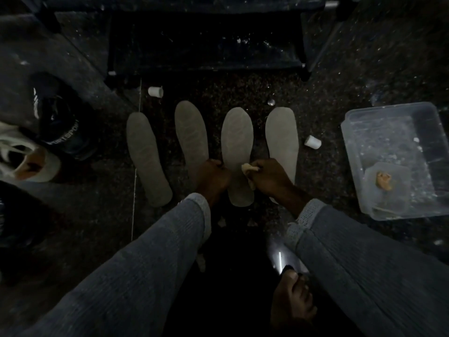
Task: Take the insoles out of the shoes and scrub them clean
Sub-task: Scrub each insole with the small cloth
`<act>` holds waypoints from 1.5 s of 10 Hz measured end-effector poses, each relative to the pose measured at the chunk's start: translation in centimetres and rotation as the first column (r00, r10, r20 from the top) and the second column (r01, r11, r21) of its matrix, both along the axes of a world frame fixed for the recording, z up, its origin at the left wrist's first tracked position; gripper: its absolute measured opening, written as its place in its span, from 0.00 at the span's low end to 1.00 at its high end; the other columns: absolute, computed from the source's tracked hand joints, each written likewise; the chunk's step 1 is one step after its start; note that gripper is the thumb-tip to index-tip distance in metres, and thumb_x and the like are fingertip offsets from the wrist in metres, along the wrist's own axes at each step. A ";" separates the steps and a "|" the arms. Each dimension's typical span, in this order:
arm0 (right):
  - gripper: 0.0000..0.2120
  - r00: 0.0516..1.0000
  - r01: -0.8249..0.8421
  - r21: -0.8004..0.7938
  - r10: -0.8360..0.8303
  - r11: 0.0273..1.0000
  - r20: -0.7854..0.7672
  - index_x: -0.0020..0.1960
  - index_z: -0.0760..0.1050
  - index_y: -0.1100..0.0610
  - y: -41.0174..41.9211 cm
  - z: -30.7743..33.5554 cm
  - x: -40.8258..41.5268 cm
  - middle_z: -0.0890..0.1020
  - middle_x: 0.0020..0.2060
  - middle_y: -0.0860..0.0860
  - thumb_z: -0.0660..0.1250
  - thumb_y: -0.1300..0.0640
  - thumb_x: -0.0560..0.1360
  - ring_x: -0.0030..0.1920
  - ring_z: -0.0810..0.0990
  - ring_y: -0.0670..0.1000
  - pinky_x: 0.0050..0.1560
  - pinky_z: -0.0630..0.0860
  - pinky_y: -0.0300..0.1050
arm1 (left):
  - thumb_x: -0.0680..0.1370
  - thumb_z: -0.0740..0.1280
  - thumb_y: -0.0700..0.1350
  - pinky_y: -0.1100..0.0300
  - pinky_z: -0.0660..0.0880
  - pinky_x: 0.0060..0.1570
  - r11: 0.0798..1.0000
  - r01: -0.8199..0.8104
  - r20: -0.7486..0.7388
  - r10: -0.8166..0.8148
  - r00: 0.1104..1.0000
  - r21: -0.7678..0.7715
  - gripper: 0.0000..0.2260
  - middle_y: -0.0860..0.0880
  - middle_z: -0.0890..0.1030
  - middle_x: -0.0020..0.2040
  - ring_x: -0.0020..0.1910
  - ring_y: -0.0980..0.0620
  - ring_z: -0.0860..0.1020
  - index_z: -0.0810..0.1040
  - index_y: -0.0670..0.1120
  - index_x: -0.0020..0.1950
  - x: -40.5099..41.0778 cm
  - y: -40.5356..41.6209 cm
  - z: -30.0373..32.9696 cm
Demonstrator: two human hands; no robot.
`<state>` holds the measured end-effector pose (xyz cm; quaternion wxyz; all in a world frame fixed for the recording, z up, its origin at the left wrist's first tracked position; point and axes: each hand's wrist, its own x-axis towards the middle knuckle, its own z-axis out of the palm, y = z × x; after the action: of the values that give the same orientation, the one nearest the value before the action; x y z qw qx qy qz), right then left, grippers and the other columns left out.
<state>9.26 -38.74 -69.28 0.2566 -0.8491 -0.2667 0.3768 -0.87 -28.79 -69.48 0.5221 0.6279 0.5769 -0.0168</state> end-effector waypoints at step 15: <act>0.08 0.952 0.299 0.656 -0.172 0.693 -0.251 0.42 0.80 0.67 0.8 39.3 -3.4 0.81 0.32 0.55 0.67 0.64 0.77 0.30 0.78 0.45 0.36 0.77 0.38 | 0.80 0.63 0.40 0.61 0.79 0.33 0.954 0.294 0.492 -0.286 0.822 0.063 0.12 0.43 0.80 0.41 0.33 0.51 0.78 0.71 0.45 0.63 -8.1 1.3 42.3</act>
<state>5.84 -37.95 -30.03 0.6206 -0.6850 -0.2528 0.2858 -9.02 -27.45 -27.19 0.6488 0.6872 0.3211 0.0612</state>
